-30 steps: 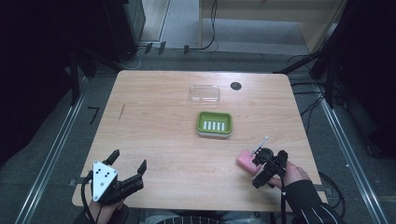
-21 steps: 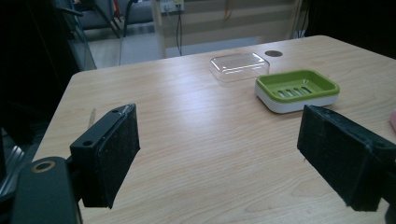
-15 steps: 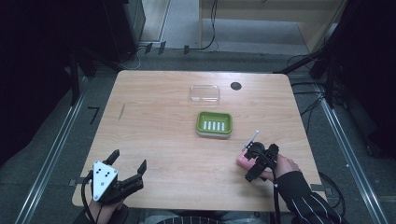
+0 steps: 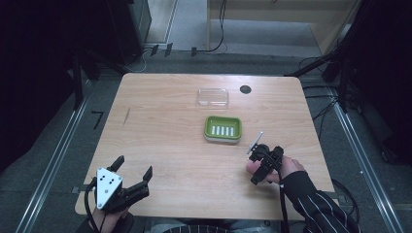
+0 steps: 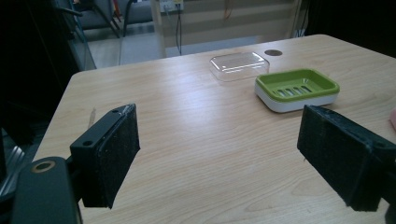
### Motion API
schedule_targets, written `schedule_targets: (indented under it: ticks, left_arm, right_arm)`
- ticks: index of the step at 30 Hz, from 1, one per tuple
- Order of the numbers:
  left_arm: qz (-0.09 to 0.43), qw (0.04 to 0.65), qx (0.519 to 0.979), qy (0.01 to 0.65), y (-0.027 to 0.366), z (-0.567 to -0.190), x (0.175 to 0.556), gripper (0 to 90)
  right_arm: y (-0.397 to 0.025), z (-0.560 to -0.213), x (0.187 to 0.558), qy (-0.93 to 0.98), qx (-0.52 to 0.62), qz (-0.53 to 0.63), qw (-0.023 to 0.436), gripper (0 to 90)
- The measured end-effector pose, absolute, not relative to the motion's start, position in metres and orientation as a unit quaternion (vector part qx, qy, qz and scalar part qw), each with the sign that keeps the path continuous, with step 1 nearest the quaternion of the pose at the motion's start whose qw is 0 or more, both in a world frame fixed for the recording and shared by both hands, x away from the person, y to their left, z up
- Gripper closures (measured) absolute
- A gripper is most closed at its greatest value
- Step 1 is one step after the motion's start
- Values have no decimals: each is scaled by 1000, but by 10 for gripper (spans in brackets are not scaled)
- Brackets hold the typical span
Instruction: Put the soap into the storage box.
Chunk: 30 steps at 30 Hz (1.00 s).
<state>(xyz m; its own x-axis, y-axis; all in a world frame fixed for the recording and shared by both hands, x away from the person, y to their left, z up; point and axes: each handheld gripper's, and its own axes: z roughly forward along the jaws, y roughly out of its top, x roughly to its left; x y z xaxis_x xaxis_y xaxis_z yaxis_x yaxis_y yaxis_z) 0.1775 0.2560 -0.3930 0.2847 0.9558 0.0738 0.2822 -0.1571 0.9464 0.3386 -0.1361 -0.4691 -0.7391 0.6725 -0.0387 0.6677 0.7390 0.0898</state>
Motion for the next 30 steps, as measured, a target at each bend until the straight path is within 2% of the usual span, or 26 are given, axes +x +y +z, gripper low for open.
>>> schedule_targets:
  ticks: [26, 30]
  left_arm:
    - [375, 450, 662, 468, 257, -393, 177, 133]
    - [375, 449, 662, 468, 257, -393, 177, 134]
  right_arm:
    - [-124, -478, 353, 941, 337, 17, 20, 3]
    - [-124, -476, 353, 941, 338, 22, 17, 57]
